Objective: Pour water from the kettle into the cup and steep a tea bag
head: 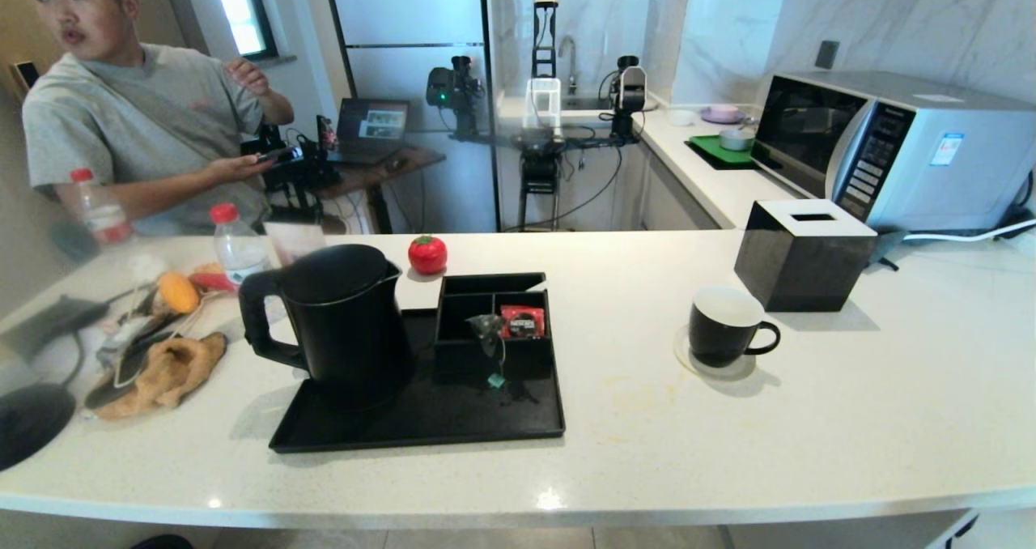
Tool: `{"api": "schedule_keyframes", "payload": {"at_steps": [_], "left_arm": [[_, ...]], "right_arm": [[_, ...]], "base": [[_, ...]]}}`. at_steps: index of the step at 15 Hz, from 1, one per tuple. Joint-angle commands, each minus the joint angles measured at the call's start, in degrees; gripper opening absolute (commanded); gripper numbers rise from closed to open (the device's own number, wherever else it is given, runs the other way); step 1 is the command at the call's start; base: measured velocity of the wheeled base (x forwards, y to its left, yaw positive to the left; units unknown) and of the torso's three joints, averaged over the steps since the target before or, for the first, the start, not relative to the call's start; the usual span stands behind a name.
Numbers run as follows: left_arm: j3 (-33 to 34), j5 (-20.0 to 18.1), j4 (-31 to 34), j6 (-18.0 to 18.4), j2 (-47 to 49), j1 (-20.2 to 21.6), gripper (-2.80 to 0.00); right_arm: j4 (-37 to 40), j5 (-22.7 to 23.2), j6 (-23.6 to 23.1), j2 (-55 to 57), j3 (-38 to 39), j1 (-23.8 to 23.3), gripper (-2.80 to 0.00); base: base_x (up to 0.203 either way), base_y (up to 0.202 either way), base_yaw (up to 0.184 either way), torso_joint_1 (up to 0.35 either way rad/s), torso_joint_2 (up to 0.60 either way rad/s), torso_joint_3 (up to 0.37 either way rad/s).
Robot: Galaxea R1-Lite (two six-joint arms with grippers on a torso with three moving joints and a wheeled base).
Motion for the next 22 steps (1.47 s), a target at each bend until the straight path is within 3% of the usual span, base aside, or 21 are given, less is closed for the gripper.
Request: {"api": "schedule_keyframes", "payload": {"at_steps": [1, 13, 16, 18, 20, 22], "left_arm": [[0.0, 0.0, 0.0, -0.1, 0.0, 0.0, -2.80], [0.0, -0.1, 0.0, 0.2, 0.0, 0.0, -2.80], [0.0, 0.0, -1.3, 2.4, 0.0, 0.0, -2.80], [0.0, -0.2, -5.5, 3.9, 0.0, 0.0, -2.80], [-1.5, -0.4, -7.3, 4.0, 0.0, 0.0, -2.80], [-5.8, -0.5, -4.4, 4.0, 0.0, 0.1, -2.80]], "right_arm": [[0.0, 0.0, 0.0, 0.1, 0.0, 0.0, -2.80], [0.0, 0.0, 0.0, 0.1, 0.0, 0.0, -2.80], [0.0, 0.0, 0.0, 0.1, 0.0, 0.0, -2.80], [0.0, 0.0, 0.0, 0.1, 0.0, 0.0, -2.80], [0.0, 0.0, 0.0, 0.1, 0.0, 0.0, -2.80], [0.0, 0.0, 0.0, 0.1, 0.0, 0.0, -2.80]], "base": [[0.000, 0.000, 0.000, 0.000, 0.00, 0.000], [0.000, 0.000, 0.000, 0.000, 0.00, 0.000], [0.000, 0.000, 0.000, 0.000, 0.00, 0.000], [0.000, 0.000, 0.000, 0.000, 0.00, 0.000], [0.000, 0.000, 0.000, 0.000, 0.00, 0.000], [0.000, 0.000, 0.000, 0.000, 0.00, 0.000]]}}
